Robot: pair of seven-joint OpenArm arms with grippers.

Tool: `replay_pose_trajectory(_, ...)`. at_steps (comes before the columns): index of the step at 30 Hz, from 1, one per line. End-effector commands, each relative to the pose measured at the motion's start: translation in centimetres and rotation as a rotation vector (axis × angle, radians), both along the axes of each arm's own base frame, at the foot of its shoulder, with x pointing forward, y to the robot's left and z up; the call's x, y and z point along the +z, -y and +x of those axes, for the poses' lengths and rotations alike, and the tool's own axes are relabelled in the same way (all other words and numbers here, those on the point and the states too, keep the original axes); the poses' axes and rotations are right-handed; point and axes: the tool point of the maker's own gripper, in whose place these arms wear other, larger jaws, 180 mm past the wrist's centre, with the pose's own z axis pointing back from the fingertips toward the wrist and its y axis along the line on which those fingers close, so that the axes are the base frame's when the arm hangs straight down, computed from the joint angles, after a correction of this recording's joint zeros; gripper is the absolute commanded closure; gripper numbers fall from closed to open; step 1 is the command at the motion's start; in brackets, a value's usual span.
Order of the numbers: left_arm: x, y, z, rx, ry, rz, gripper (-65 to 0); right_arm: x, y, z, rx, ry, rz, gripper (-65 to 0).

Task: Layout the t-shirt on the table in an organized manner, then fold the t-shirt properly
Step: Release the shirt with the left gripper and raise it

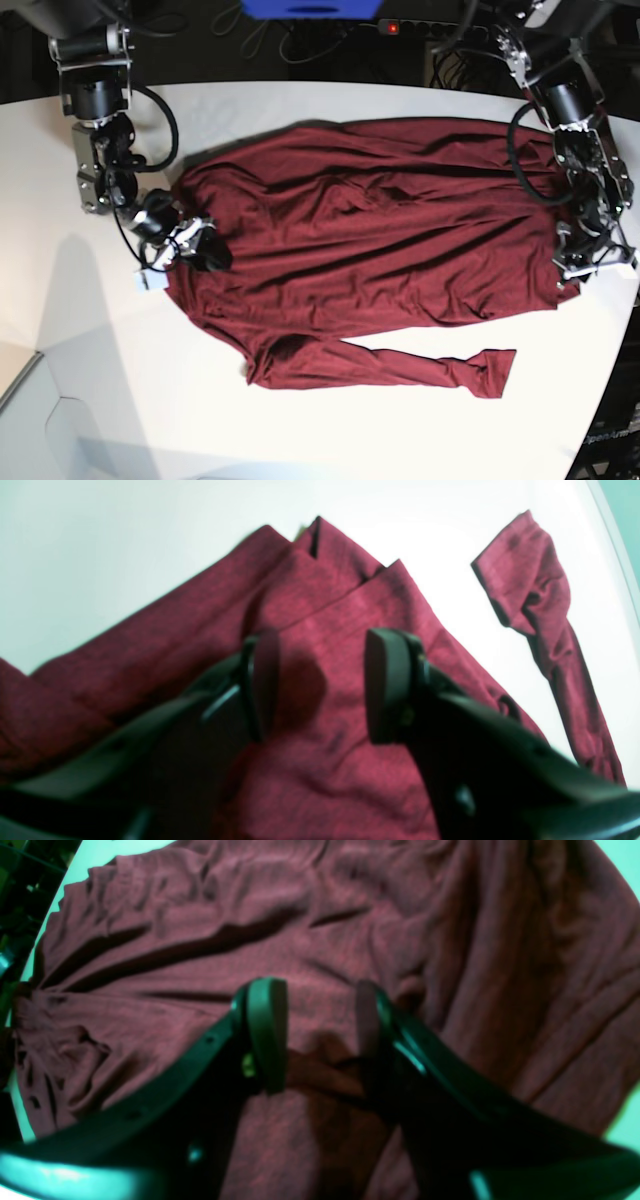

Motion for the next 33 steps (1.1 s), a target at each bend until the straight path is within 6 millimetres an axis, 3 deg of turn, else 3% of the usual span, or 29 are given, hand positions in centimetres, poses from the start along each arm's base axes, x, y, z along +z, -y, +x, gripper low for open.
replay_pose_trajectory(1,2.7,-1.2,1.5,0.01,0.069,0.041,-27.5,-0.1,0.6,0.1,0.01,-0.013,-0.039,-22.0)
replay_pose_trajectory(4,4.6,-1.0,3.6,0.009,0.117,0.034,-27.5,-0.1,0.5,0.1,0.011,-0.014,-0.038,-22.0)
replay_pose_trajectory(11,5.9,0.3,8.3,-0.041,0.098,0.093,-27.6,-0.3,0.5,0.0,0.012,-0.02,-0.039,-22.0)
replay_pose_trajectory(13,5.3,0.6,9.0,-0.044,0.09,0.136,-27.6,-0.3,0.5,0.0,0.012,-0.02,-0.039,-22.0)
replay_pose_trajectory(21,2.3,1.5,9.2,-0.062,0.062,0.225,-27.6,-0.3,0.5,0.0,0.012,-0.02,-0.039,-22.0)
replay_pose_trajectory(33,1.8,2.4,9.4,-0.095,0.055,0.256,-27.1,-0.3,0.5,0.0,0.012,-0.02,-0.039,-22.0)
